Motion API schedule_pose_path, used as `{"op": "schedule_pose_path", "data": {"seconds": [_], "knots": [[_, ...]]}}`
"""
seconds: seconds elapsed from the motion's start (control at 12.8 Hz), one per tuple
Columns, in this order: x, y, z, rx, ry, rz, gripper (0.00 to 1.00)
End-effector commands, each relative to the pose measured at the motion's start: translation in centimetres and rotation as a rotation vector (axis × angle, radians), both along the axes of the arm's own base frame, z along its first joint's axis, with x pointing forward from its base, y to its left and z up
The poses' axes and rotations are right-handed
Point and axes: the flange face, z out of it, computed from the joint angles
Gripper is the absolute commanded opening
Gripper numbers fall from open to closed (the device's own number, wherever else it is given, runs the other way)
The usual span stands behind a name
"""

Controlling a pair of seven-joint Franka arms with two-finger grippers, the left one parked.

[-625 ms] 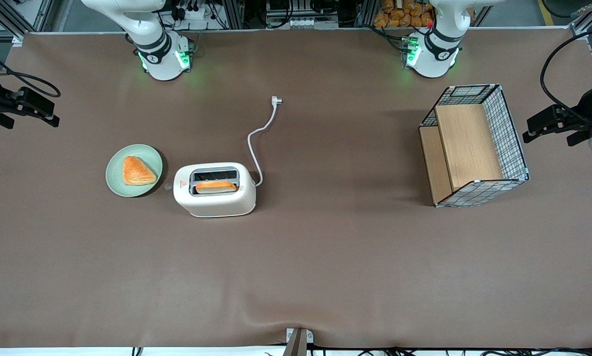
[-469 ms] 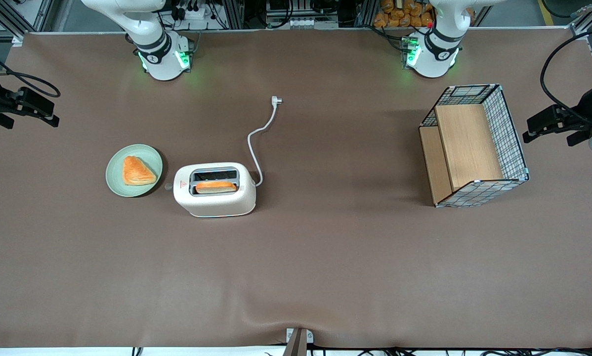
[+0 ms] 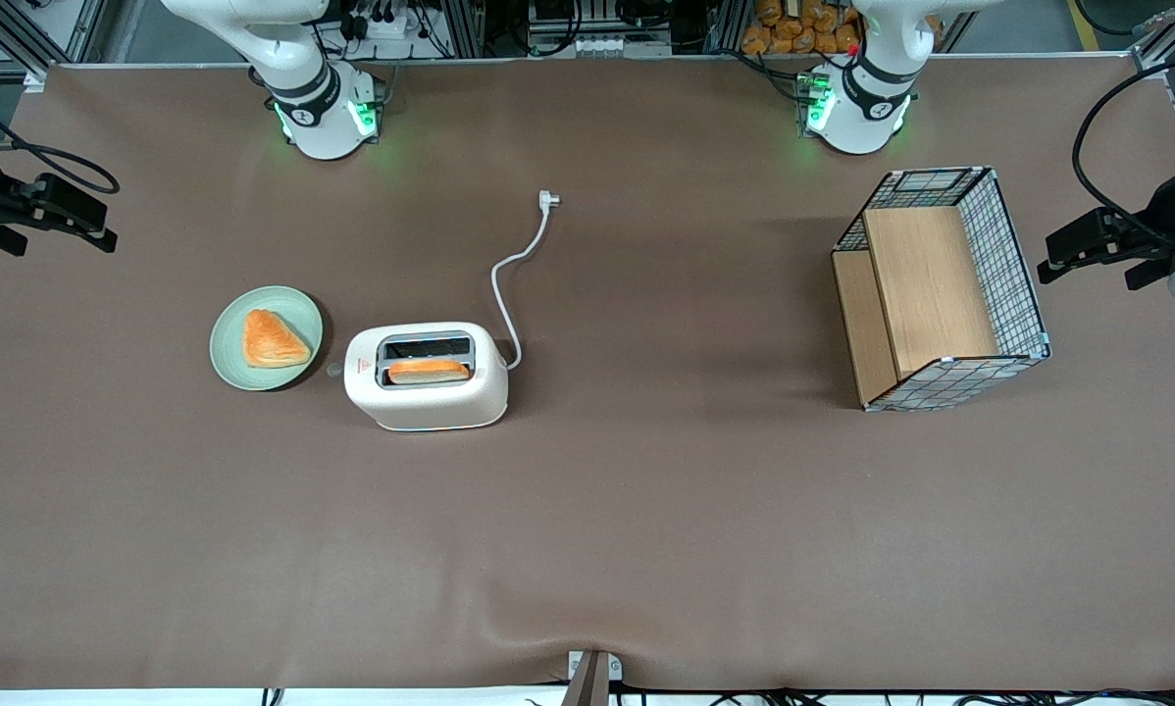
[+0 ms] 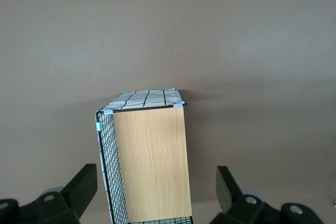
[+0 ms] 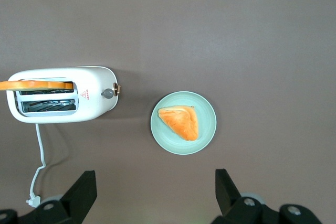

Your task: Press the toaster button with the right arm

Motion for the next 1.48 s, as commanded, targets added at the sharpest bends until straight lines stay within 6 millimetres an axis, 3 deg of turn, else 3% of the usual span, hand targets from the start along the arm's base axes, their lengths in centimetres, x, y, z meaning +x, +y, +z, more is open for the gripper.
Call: {"op": "schedule_pose_path", "data": {"seconds": [0.0, 0.39, 1.02, 1.09, 1.41], "knots": [[0.2, -0.3, -0.2, 0.007, 0.002, 0.015, 1.00], [0.8, -0.1, -1.4, 0.005, 0.027, 0.019, 1.00], [3.0, 0.2, -8.0, 0.125, 0.149, -0.009, 1.00], [3.4, 0.1, -9.2, 0.167, 0.172, -0.023, 0.95], [4.7, 1.0, -14.2, 0.261, 0.230, -0.044, 0.25]]}}
